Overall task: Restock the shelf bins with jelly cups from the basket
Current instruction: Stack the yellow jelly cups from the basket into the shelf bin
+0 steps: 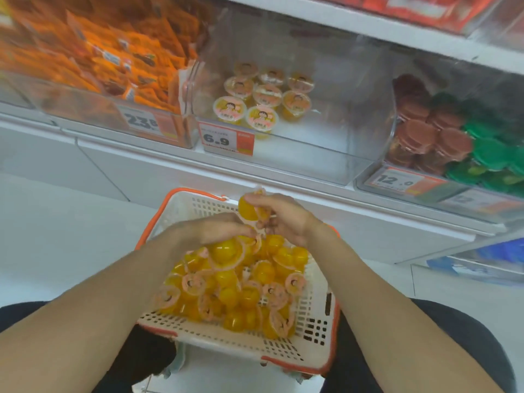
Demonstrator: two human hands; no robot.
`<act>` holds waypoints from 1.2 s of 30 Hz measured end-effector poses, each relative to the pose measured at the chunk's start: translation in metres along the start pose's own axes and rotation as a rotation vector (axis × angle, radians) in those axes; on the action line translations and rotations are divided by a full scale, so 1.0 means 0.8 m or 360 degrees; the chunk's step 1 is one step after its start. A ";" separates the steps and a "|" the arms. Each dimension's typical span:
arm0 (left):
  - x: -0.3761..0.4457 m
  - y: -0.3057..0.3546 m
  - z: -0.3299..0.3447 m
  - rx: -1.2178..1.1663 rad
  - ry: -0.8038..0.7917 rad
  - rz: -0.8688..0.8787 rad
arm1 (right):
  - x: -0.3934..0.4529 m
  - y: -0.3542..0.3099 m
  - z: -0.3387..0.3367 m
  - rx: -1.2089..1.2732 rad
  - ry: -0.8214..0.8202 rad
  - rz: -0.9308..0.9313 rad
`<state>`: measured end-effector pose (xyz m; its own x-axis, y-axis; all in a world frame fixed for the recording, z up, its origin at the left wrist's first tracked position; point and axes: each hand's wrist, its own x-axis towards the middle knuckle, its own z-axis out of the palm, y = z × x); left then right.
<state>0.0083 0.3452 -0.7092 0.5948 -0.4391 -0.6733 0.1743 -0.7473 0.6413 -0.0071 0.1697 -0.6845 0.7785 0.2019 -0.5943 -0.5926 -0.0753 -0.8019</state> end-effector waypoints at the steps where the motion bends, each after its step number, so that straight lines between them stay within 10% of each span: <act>1: -0.010 0.014 -0.017 0.0027 0.0068 0.0040 | -0.010 -0.019 -0.003 -0.0060 -0.0013 -0.0076; 7: -0.069 0.064 -0.060 0.0002 0.0249 0.0598 | -0.057 -0.080 -0.003 -0.0461 -0.0048 -0.0201; 16: -0.087 0.058 -0.064 -0.0527 -0.0138 0.0878 | -0.074 -0.072 -0.045 0.0276 -0.0386 -0.0266; 23: -0.082 0.084 -0.054 -0.1301 0.0141 0.0554 | -0.081 -0.064 -0.013 0.0541 -0.0265 -0.0440; 36: -0.083 0.086 -0.049 -0.1065 0.0277 0.0633 | -0.100 -0.078 -0.016 0.0111 0.0197 -0.0688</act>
<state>0.0114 0.3428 -0.6061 0.8156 -0.4846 -0.3161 0.3248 -0.0685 0.9433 -0.0301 0.1461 -0.5876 0.9739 0.0817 -0.2120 -0.2169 0.0572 -0.9745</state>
